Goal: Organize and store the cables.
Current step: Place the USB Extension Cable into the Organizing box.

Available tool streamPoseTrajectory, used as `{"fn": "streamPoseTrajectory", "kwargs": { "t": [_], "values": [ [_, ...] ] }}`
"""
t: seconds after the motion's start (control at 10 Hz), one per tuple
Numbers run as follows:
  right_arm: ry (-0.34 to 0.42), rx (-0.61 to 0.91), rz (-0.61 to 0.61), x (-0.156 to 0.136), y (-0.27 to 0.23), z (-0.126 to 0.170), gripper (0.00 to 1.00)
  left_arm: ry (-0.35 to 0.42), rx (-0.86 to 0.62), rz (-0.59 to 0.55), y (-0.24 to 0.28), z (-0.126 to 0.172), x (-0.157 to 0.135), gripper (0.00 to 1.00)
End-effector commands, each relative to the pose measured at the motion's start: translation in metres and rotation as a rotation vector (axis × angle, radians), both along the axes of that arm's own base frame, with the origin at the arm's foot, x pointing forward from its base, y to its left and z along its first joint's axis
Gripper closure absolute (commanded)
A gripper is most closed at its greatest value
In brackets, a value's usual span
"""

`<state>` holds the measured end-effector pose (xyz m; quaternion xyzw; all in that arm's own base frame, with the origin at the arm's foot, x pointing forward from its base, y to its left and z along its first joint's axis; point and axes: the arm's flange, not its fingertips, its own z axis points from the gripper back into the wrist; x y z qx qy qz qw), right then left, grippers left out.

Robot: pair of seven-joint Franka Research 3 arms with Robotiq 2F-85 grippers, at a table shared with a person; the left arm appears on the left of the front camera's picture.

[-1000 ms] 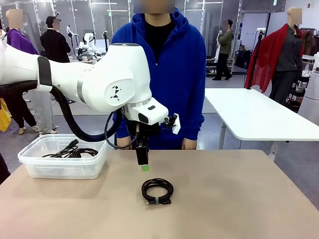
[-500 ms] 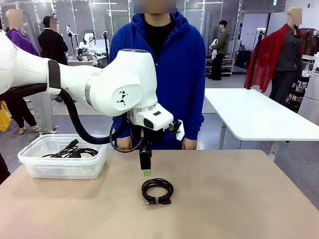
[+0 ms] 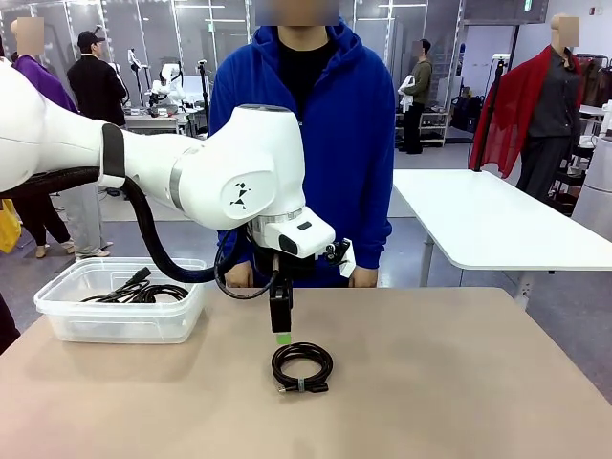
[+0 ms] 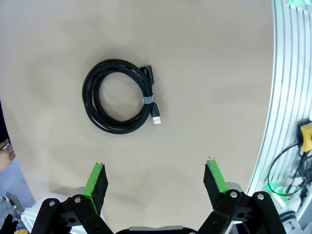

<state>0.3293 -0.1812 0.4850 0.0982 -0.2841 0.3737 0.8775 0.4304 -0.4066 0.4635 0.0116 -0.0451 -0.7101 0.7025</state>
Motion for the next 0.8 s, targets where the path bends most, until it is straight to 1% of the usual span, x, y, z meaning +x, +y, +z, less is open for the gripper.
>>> {"fn": "streamPoseTrajectory", "kwargs": {
  "t": [0.0, 0.3, 0.7],
  "values": [
    [-0.006, 0.004, -0.012, 0.001, 0.001, 0.0, 0.0, 0.015, 0.018, 0.028, -0.004, -0.007, 0.007, 0.0],
    [-0.006, 0.004, -0.012, 0.001, 0.001, 0.0, 0.0, 0.063, 0.063, 0.037, -0.006, -0.036, 0.013, 0.0],
    [-0.006, 0.004, -0.012, 0.001, 0.001, 0.0, 0.0, 0.091, 0.02, 0.08, -0.014, -0.067, 0.017, 0.0]
  ]
}}
